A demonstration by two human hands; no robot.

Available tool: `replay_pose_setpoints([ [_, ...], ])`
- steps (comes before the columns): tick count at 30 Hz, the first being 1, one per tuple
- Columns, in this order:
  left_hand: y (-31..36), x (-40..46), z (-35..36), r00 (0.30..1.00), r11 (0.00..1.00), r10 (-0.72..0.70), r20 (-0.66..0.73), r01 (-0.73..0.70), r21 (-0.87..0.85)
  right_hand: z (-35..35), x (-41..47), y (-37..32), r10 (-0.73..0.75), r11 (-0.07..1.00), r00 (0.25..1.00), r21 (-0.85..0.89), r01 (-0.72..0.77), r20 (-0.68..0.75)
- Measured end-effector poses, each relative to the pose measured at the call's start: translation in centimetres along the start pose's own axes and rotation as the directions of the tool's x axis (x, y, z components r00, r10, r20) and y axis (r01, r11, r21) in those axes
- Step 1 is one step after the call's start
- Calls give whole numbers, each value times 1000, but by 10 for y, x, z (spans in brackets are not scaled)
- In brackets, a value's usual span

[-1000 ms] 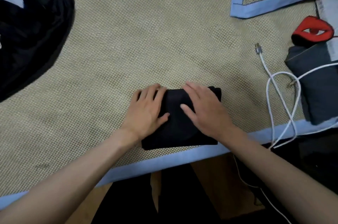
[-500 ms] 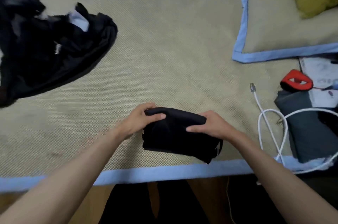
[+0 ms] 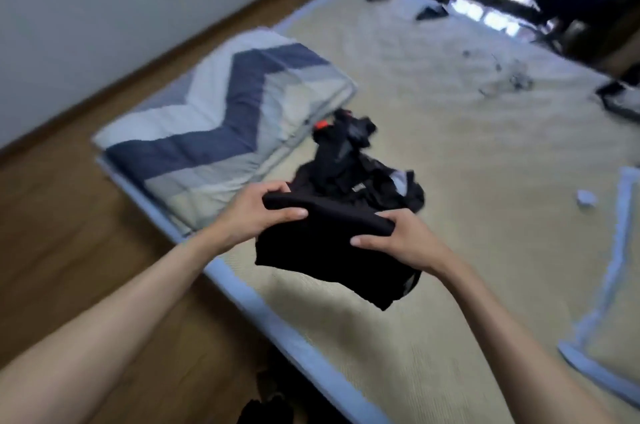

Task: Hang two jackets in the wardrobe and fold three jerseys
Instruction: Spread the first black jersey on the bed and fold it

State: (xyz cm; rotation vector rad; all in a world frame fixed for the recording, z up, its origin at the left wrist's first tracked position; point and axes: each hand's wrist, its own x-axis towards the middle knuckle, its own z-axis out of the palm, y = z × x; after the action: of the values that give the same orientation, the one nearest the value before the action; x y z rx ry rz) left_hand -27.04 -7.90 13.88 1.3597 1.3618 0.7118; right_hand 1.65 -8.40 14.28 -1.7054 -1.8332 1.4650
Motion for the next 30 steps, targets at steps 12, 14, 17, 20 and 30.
replay_pose_setpoints([
  [12,10,-231,-268,649,999,10,-760,-37,-19,175,123,-321,-494,813,706,-18,581,508],
  [14,12,-279,-291,527,999,-25,-850,-7,-34,219,129,-370,-536,767,589,57,639,605],
  [17,20,-350,-313,294,997,-66,-954,53,-52,286,122,-444,-561,715,397,184,674,726],
  [20,28,-424,-319,-1,996,-52,-999,77,-52,359,99,-507,-584,651,213,295,700,783],
  [30,44,-635,-241,-850,977,75,-521,168,-133,579,-127,-582,-629,693,-230,669,267,743],
])
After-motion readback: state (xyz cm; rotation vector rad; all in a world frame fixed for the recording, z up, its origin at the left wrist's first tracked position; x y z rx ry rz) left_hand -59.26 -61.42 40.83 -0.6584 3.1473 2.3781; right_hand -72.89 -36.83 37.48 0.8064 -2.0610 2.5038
